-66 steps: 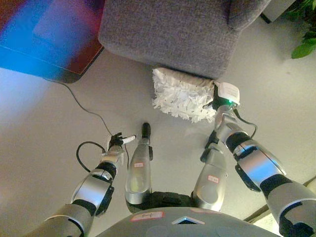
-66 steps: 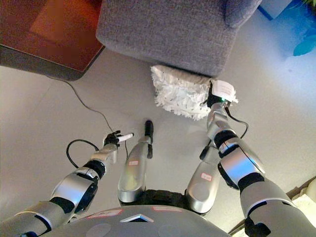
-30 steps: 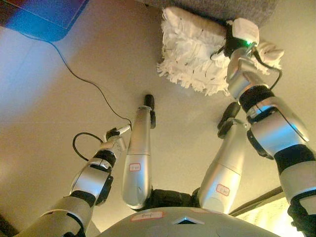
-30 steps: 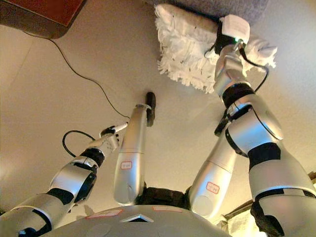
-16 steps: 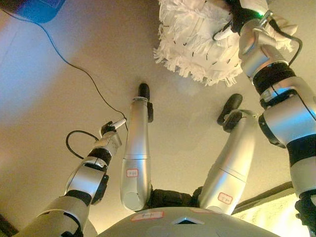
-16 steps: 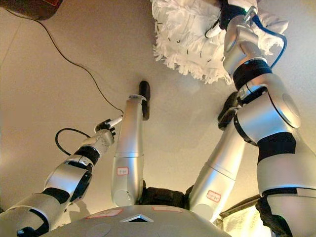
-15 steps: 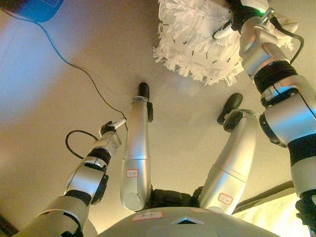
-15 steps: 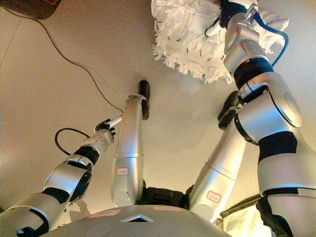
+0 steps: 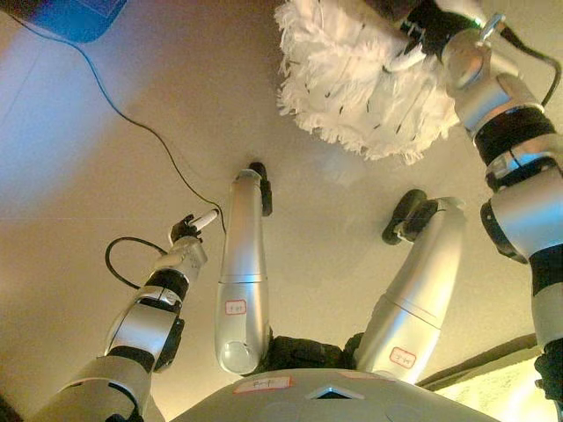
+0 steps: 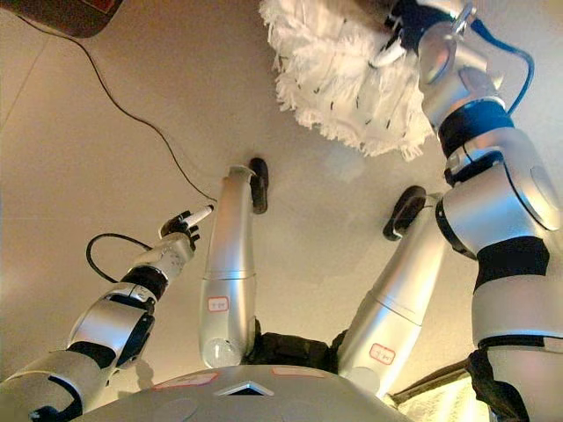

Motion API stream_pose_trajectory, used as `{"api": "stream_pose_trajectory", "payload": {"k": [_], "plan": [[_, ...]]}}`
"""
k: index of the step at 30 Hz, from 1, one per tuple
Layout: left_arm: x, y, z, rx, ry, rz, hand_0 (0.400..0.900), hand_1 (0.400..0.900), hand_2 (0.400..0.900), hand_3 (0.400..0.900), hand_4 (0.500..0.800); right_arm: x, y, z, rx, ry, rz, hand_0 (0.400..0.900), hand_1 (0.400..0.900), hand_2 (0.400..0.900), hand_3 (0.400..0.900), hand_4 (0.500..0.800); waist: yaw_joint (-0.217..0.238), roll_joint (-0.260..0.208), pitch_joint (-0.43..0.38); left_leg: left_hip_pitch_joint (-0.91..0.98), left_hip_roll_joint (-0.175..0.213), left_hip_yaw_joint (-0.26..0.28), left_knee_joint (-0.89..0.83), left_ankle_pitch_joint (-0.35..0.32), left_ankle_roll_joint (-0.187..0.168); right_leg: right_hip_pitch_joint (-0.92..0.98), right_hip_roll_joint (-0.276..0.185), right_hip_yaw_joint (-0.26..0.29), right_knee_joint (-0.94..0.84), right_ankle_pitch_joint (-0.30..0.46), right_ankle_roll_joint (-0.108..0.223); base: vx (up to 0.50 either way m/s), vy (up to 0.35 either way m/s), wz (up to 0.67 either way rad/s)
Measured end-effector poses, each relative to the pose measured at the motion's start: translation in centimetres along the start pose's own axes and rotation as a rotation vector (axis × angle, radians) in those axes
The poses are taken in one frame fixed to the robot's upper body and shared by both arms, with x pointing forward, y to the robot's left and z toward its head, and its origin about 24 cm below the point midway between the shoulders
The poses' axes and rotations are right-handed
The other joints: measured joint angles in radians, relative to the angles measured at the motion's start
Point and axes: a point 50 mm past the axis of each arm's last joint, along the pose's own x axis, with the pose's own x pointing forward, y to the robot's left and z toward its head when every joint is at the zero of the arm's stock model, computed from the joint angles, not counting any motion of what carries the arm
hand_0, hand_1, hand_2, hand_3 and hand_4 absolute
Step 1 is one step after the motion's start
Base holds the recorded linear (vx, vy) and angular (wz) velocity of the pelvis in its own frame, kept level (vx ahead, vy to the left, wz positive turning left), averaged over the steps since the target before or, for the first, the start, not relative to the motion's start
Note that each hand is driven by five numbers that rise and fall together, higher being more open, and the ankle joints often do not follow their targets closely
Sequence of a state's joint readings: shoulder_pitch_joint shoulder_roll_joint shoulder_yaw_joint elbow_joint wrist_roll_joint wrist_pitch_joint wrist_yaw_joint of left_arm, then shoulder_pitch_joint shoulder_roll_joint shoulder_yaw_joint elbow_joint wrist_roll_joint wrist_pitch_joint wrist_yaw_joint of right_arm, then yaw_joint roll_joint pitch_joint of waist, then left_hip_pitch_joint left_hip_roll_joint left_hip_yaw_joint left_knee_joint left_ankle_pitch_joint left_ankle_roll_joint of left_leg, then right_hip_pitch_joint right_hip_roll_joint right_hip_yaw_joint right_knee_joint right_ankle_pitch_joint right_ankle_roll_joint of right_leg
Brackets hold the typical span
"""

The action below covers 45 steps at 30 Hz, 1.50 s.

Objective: Pick up the pillow and put it on the sofa.

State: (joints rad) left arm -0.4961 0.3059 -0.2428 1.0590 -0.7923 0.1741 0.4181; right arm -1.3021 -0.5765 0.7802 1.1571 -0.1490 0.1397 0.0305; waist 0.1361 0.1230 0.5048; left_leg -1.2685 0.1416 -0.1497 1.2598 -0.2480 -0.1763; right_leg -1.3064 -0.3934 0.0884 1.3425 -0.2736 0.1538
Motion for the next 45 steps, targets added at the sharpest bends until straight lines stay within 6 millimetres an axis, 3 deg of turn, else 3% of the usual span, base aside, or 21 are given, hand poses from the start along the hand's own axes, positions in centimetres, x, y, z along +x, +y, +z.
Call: {"api": "stream_pose_trajectory", "payload": {"k": [9,19,24,27,35,39,42,45], "plan": [[0.1,0.5,-0.8,-0.006,-0.012,-0.006,0.9,0.9,0.9,0.9,0.8,-0.6,4.9,-3.0,-0.003,0.049,0.116,0.4,0.4,0.4,0.4,0.5,-0.005,-0.004,0.01,0.255,0.041,0.046,-0.208,0.031,0.015,0.278,-0.006,-0.084,-0.218,0.025,-0.001,0.04,-0.037,-0.05],[0.2,1.4,-2.4,0.075,-0.006,-0.036,0.9,0.9,0.9,0.9,0.8,-2.2,9.3,-5.3,0.007,0.044,0.258,0.4,0.4,0.4,0.4,0.5,-0.021,-0.025,0.002,0.695,0.061,0.106,-0.53,0.07,-0.017,0.706,-0.038,-0.224,-0.478,0.051,0.006,0.18,-0.039,-0.01],[0.3,1.7,-1.9,0.125,-0.005,-0.064,0.9,0.9,0.9,0.9,0.8,-2.7,9.5,-5.4,0.03,0.006,0.302,0.4,0.4,0.4,0.4,0.5,-0.025,-0.071,-0.023,0.831,0.076,0.116,-0.618,0.078,-0.029,0.841,-0.038,-0.278,-0.547,0.051,0.002,0.2,-0.078,-0.06],[0.3,2.3,-2.9,0.162,0.027,-0.07,0.9,0.9,0.9,0.9,0.8,-3.2,10.1,-5.4,0.029,-0.016,0.342,0.4,0.4,0.4,0.4,0.5,-0.024,-0.079,-0.051,0.904,0.089,0.129,-0.672,0.083,-0.032,0.918,-0.031,-0.308,-0.601,0.059,0.005,0.15,-0.107,-0.05],[0.6,4.8,-3.2,0.165,0.079,-0.029,0.9,0.9,0.9,0.9,0.8,-4.7,9.7,-3.1,-0.005,-0.192,0.431,0.4,0.4,0.4,0.4,0.5,-0.048,-0.087,-0.108,1.095,0.127,0.147,-0.91,0.169,-0.056,1.101,0.055,-0.345,-0.791,0.093,0.007,0.12,-0.185,0.01],[0.5,6.7,-4.8,0.142,0.135,0.02,0.9,0.9,0.9,0.9,0.8,-5.2,9.3,-1.9,0.002,-0.259,0.486,0.4,0.4,0.4,0.4,0.5,-0.048,-0.082,-0.164,1.219,0.165,0.175,-1.027,0.218,-0.068,1.209,0.118,-0.345,-0.893,0.101,0.003,0.19,-0.125,-0.01],[0.4,7.1,-5.9,0.157,0.166,0.012,0.9,0.9,0.9,0.9,0.8,-5.4,8.3,-2.3,-0.023,-0.26,0.499,0.4,0.4,0.4,0.4,0.5,-0.042,-0.097,-0.193,1.222,0.151,0.145,-0.983,0.263,-0.026,1.27,0.12,-0.352,-0.939,0.1,0.001,0.29,-0.039,0.18],[0.2,8.0,-7.9,0.19,0.227,0.007,0.9,0.9,0.9,0.9,0.8,-5.5,7.5,-3.5,-0.028,-0.225,0.516,0.4,0.4,0.4,0.4,0.5,-0.034,-0.095,-0.223,1.197,0.142,0.133,-0.942,0.303,-0.02,1.354,0.115,-0.397,-1.008,0.102,-0.01,0.39,0.036,0.42]]}}
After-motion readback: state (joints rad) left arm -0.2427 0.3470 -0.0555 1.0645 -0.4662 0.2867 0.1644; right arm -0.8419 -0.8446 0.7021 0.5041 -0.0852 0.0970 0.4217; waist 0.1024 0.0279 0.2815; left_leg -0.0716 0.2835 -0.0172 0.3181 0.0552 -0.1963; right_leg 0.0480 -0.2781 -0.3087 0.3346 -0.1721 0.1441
